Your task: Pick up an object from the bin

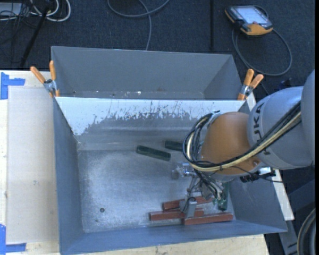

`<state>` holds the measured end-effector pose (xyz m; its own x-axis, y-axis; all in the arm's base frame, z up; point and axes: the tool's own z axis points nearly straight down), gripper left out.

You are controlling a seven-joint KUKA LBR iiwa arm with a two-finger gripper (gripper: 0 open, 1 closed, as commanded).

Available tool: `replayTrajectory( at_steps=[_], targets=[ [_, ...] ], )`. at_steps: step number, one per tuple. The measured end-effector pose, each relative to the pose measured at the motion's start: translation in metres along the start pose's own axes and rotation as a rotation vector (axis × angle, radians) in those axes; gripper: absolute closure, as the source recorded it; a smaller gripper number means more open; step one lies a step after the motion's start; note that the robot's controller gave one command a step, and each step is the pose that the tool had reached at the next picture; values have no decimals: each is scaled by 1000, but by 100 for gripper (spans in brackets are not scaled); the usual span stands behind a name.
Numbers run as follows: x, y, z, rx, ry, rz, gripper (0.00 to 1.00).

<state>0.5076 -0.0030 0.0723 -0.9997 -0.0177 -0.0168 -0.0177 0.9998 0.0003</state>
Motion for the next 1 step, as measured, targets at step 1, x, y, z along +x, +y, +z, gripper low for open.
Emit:
replayTrajectory(
  at_steps=[1],
  targets=[
    [13, 17, -4, 2, 8, -105, 0]
  ],
)
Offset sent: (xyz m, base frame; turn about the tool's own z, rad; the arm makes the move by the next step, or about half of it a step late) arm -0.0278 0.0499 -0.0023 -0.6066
